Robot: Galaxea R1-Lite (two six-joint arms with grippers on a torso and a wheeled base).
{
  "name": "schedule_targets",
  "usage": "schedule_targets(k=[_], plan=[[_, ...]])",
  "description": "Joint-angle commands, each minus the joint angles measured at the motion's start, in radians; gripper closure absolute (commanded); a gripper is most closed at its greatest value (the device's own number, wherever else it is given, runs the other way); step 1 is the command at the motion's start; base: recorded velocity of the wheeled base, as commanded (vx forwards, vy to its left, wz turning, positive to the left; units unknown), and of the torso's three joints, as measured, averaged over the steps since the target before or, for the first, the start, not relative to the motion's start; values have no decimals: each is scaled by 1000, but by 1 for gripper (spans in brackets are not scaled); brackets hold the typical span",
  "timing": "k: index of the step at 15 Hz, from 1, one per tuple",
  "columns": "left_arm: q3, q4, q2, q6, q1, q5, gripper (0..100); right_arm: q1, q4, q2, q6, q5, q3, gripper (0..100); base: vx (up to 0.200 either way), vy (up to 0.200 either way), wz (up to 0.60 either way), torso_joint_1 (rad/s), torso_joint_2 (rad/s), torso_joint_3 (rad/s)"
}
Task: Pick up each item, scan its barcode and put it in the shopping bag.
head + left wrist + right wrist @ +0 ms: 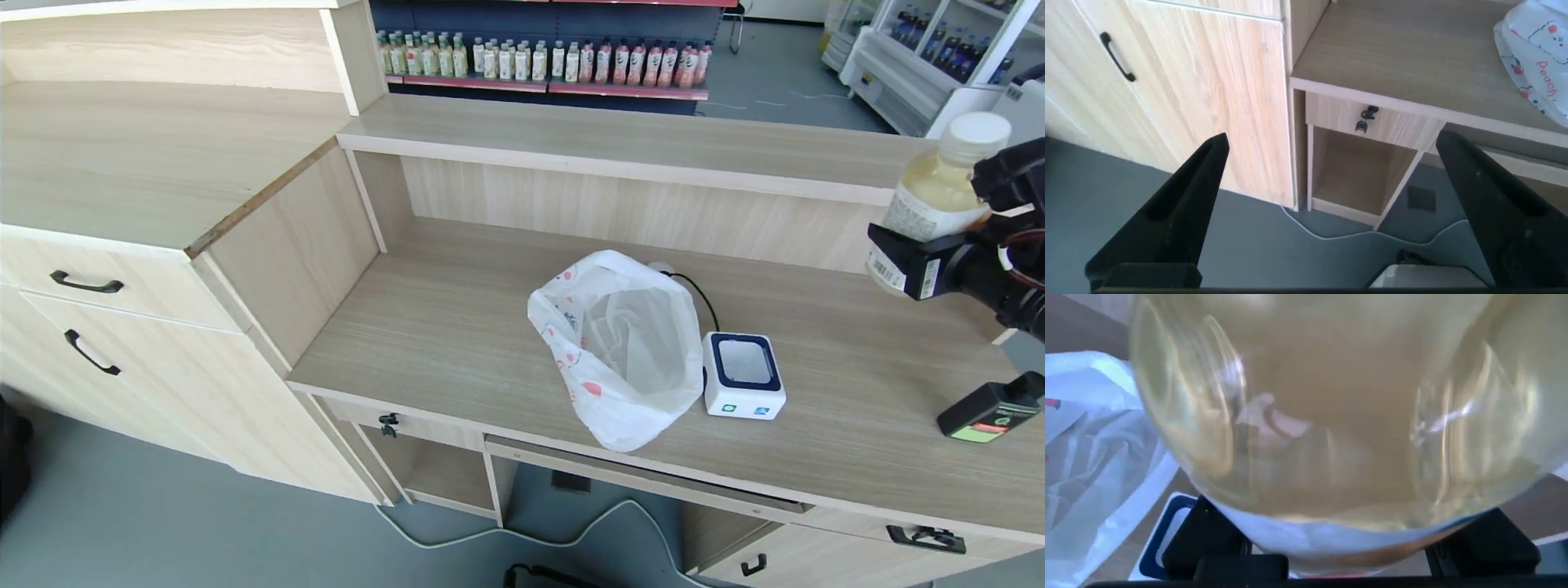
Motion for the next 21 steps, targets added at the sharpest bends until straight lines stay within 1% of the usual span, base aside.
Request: schedule_targets(k=[1,3,4,7,8,9,11,13,17,21], plan=[[0,-1,0,-1,1,1,0,83,-79,188,13,-9,-16,100,0,0,600,2,2,2],[0,-1,0,0,1,1,0,132,-81,305,135,-1,-63,100,0,0,0,0,0,0],[0,-1,0,-1,1,0,0,155,-105,354,191,-1,-71,100,0,0,0,0,0,0],[0,-1,0,0,1,0,0,206,-180,476,304,5,-99,100,0,0,0,0,0,0],[0,-1,0,0,1,0,0,206,-180,476,304,5,-99,100,0,0,0,0,0,0],[0,-1,0,-1,1,1,0,231,-208,542,313,13,-151,100,0,0,0,0,0,0],[0,-1,0,-1,1,1,0,258,-266,613,313,13,-200,100,0,0,0,0,0,0],[0,-1,0,-1,1,0,0,275,-283,660,303,13,-217,100,0,0,0,0,0,0],[0,-1,0,-1,1,0,0,283,-338,752,286,19,-261,100,0,0,0,0,0,0],[0,-1,0,-1,1,1,0,286,-329,792,270,26,-321,100,0,0,0,0,0,0]])
